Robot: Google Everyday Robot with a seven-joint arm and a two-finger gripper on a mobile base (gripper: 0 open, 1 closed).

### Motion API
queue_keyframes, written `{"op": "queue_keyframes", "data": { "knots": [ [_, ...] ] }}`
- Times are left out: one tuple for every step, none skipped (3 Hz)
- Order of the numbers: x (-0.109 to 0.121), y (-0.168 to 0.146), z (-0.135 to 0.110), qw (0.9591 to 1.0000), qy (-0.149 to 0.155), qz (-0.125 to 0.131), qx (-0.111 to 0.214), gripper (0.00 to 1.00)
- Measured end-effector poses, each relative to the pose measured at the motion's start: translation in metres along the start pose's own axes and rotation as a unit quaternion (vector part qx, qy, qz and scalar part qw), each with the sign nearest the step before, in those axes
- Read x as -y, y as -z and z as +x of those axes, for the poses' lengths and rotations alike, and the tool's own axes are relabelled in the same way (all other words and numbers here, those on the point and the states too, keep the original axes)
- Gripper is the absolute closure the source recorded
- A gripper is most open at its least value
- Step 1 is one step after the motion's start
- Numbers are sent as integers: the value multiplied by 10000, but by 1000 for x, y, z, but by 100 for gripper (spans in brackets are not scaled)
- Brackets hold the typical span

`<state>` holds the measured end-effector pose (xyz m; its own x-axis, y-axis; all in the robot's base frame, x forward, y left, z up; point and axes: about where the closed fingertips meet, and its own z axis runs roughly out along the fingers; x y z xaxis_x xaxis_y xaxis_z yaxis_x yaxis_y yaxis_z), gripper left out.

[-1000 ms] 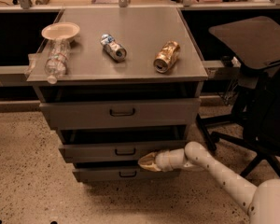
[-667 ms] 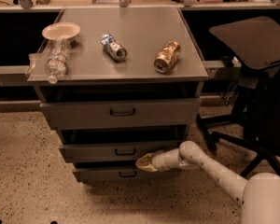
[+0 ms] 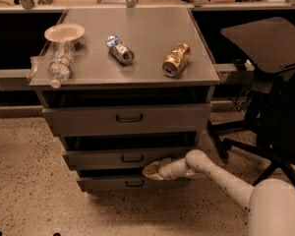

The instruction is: Close middle drawer

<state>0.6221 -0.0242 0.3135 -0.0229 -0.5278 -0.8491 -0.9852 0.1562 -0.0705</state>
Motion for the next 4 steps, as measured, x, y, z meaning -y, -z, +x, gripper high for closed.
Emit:
{"op": "queue_keyframes", "data": {
  "knots": [
    [0,0,0,10000,0,0,0,100],
    [6,1,3,10000,21,50,-32,100],
    [9,2,4,10000,32,74,-49,100],
    [12,3,5,9999,43,91,-63,100]
  ]
}}
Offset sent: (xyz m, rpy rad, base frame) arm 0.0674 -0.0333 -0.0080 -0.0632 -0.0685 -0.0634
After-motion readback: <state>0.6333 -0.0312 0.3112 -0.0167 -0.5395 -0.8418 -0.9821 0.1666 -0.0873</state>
